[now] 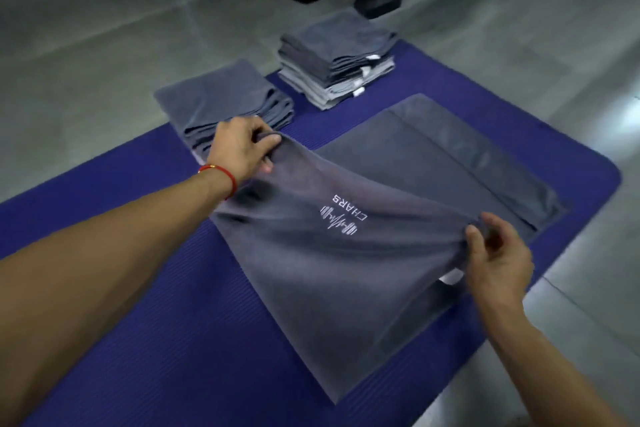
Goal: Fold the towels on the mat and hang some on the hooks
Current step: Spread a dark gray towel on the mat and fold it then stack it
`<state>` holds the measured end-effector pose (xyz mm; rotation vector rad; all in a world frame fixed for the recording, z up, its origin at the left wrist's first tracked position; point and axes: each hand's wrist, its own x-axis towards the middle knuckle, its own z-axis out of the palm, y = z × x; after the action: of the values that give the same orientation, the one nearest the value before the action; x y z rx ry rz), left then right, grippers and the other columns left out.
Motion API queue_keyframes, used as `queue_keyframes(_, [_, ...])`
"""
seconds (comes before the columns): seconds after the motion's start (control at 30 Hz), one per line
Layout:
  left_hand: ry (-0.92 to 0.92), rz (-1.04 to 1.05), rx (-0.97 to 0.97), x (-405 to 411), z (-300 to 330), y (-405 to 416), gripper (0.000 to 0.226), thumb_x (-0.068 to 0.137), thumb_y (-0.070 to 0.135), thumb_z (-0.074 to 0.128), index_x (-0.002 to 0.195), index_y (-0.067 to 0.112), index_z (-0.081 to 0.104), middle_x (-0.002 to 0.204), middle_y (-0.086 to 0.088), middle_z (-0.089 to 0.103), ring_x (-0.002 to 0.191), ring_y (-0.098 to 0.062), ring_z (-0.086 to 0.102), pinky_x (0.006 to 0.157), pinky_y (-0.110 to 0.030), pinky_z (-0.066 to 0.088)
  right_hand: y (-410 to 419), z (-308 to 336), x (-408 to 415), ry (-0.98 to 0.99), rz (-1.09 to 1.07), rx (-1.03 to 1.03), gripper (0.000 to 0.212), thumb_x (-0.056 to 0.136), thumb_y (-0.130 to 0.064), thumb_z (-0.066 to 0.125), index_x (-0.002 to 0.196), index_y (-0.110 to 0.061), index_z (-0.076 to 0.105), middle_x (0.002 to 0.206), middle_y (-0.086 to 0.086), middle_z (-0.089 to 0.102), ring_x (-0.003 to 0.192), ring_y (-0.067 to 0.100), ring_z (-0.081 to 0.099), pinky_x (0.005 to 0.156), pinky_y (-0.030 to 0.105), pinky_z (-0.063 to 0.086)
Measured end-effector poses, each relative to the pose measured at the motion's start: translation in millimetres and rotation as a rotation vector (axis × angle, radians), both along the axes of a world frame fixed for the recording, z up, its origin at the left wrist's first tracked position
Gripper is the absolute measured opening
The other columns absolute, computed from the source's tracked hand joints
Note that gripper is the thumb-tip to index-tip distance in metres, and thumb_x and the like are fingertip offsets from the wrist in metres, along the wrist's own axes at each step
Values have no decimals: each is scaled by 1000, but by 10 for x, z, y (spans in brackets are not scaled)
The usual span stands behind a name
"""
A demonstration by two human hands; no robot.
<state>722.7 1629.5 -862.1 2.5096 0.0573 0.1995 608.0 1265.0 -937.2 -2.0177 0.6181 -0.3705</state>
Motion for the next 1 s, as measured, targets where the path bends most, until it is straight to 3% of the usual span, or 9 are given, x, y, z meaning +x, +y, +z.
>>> queue_keyframes(0.07, [-15, 12, -41, 389, -28, -435, 9, 93, 13, 62, 86, 17, 67, 64, -3, 72, 57, 3, 67, 74, -13, 51, -367, 41, 208, 29, -52, -90, 32, 100, -20, 61, 130, -11, 65, 96, 10, 69, 95, 26, 64, 89, 32, 44])
queue_keyframes(0.13, [-32, 0, -63, 754, -68, -861, 16, 91, 4, 57, 91, 15, 69, 74, -5, 74, 61, 0, 69, 75, -16, 54, -702, 32, 432, 47, -80, -141, 26, 101, -19, 58, 121, -7, 69, 105, 17, 72, 102, 34, 65, 89, 35, 44])
queue_keyframes(0.27, [-82, 0, -45, 1464, -143, -1578, 19, 90, 11, 56, 100, 13, 72, 89, -5, 74, 82, -20, 71, 82, -23, 53, -1269, -175, 956, 77, -166, -165, 23, 99, -24, 53, 99, -9, 71, 91, 11, 72, 94, 37, 65, 87, 45, 51])
queue_keyframes(0.4, [-92, -47, -41, 2138, -310, -2179, 22, 89, 18, 54, 100, 14, 73, 87, -8, 75, 82, -24, 73, 86, -30, 57, -1631, -466, 1359, 148, -310, -162, 26, 87, -30, 48, 87, -16, 70, 83, 7, 67, 93, 35, 60, 90, 51, 50])
queue_keyframes(0.5, [-102, -50, 61, 2478, -529, -2507, 20, 93, 12, 57, 103, 9, 73, 98, -13, 75, 98, -28, 70, 92, -31, 51, -1634, -711, 1410, 104, -391, -255, 17, 92, -22, 54, 97, -13, 67, 105, 12, 59, 108, 35, 49, 96, 39, 35])
queue_keyframes(0.6, [-56, -58, 134, 2731, -739, -2679, 20, 93, 15, 60, 105, 9, 75, 107, -15, 74, 107, -33, 66, 96, -36, 50, -1658, -850, 1373, 16, -444, -274, 10, 92, -15, 57, 97, -10, 63, 102, 12, 59, 105, 36, 51, 87, 17, 21])
queue_keyframes(0.67, [-7, -89, 174, 2861, -846, -2754, 21, 92, 17, 61, 105, 11, 76, 106, -14, 74, 105, -33, 66, 94, -36, 50, -1686, -867, 1397, -35, -484, -258, 1, 89, -11, 57, 90, -9, 58, 93, 9, 56, 101, 37, 51, 86, 16, 20])
queue_keyframes(0.83, [163, -145, 178, 3014, -975, -2888, 14, 92, 14, 66, 100, 9, 77, 98, -11, 75, 95, -26, 69, 94, -33, 53, -1662, -832, 1398, -37, -546, -272, 15, 84, -5, 60, 79, -11, 48, 83, 6, 47, 93, 37, 49, 86, 24, 25])
queue_keyframes(1.0, [270, -253, 231, 3075, -868, -2862, 6, 81, 8, 72, 80, 12, 76, 76, -4, 72, 65, -12, 62, 68, -23, 51, -1674, -868, 1418, -16, -509, -340, 9, 83, -5, 57, 79, -10, 50, 82, 8, 48, 92, 40, 51, 90, 32, 30])
